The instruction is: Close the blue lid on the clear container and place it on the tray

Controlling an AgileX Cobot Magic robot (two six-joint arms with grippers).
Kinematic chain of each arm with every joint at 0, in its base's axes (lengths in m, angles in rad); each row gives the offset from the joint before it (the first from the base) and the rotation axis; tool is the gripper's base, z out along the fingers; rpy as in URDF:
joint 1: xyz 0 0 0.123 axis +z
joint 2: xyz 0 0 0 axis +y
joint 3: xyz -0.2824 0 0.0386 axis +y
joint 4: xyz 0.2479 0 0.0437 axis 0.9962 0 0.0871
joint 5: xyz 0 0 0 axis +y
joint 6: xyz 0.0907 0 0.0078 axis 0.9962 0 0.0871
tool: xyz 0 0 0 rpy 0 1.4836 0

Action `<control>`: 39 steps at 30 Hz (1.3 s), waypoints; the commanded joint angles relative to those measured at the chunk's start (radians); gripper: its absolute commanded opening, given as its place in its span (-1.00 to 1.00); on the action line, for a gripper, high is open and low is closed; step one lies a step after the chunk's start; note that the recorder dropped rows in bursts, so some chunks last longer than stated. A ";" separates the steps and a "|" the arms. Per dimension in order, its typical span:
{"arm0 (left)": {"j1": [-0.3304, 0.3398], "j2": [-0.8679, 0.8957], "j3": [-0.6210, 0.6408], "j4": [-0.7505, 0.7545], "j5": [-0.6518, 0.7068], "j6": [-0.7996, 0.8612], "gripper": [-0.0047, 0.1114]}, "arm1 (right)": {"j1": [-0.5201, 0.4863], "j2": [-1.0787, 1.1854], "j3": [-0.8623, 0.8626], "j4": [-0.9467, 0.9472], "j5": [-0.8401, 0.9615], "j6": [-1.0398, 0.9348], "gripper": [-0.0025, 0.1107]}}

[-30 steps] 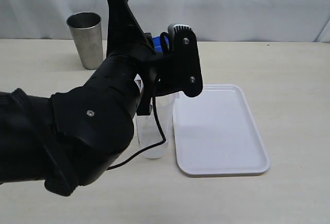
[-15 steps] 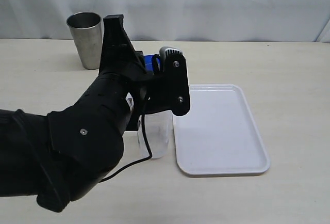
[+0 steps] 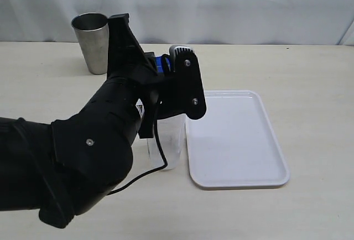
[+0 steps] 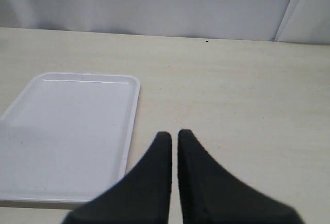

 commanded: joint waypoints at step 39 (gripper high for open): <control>0.102 -0.006 -0.017 0.012 0.013 -0.085 -0.92 | -0.008 -0.005 0.003 0.002 -0.004 0.003 -0.88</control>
